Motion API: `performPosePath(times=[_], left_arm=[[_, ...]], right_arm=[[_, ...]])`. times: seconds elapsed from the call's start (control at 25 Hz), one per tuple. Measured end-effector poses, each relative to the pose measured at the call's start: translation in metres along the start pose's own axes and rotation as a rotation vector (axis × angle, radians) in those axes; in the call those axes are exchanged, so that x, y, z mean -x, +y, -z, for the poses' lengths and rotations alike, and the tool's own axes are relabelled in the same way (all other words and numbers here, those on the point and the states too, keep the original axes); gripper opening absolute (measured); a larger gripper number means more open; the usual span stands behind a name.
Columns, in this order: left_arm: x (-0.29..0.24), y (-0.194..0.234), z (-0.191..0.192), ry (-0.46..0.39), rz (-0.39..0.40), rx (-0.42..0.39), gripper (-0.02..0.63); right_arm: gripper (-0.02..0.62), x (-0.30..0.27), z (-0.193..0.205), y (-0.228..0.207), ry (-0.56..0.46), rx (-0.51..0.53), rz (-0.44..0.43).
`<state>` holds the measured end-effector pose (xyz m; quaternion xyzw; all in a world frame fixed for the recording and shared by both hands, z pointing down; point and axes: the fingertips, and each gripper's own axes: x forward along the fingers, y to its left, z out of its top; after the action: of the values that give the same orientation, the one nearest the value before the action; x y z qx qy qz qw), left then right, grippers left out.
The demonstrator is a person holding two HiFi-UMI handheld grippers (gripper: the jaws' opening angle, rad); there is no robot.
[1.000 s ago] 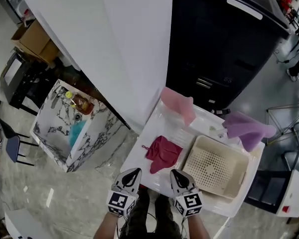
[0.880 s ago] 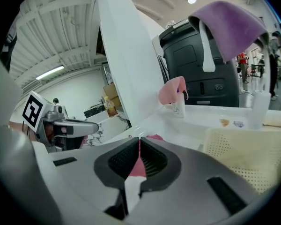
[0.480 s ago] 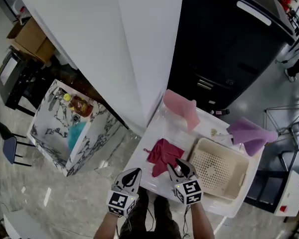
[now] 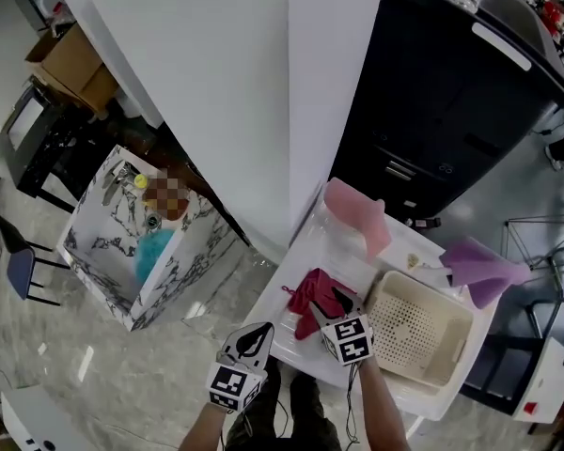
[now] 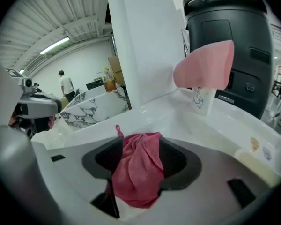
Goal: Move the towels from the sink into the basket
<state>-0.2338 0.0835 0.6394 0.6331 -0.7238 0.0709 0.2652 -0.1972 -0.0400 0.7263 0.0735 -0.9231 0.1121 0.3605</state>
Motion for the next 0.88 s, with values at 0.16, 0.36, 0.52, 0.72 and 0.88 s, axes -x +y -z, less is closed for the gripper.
performPosePath(times=[0.16, 0.36, 0.52, 0.72, 0.88], left_arm=[[0.000, 0.004, 0.001, 0.000, -0.008, 0.004, 0.003], [0.002, 0.008, 0.001, 0.003, -0.012, 0.008, 0.003], [0.003, 0.011, 0.000, 0.001, -0.017, 0.012, 0.003], [0.005, 0.014, 0.004, 0.009, -0.023, 0.010, 0.003], [0.007, 0.015, 0.006, 0.007, -0.023, 0.010, 0.003]], right_arm=[[0.244, -0.019, 0.015, 0.000, 0.090, 0.013, -0.003], [0.244, -0.034, 0.038, 0.009, 0.195, 0.017, -0.028], [0.239, -0.033, 0.042, 0.010, 0.214, 0.017, -0.020], [0.180, -0.034, 0.043, 0.006, 0.213, 0.043, 0.000], [0.089, -0.032, 0.041, 0.004, 0.211, 0.048, 0.034]])
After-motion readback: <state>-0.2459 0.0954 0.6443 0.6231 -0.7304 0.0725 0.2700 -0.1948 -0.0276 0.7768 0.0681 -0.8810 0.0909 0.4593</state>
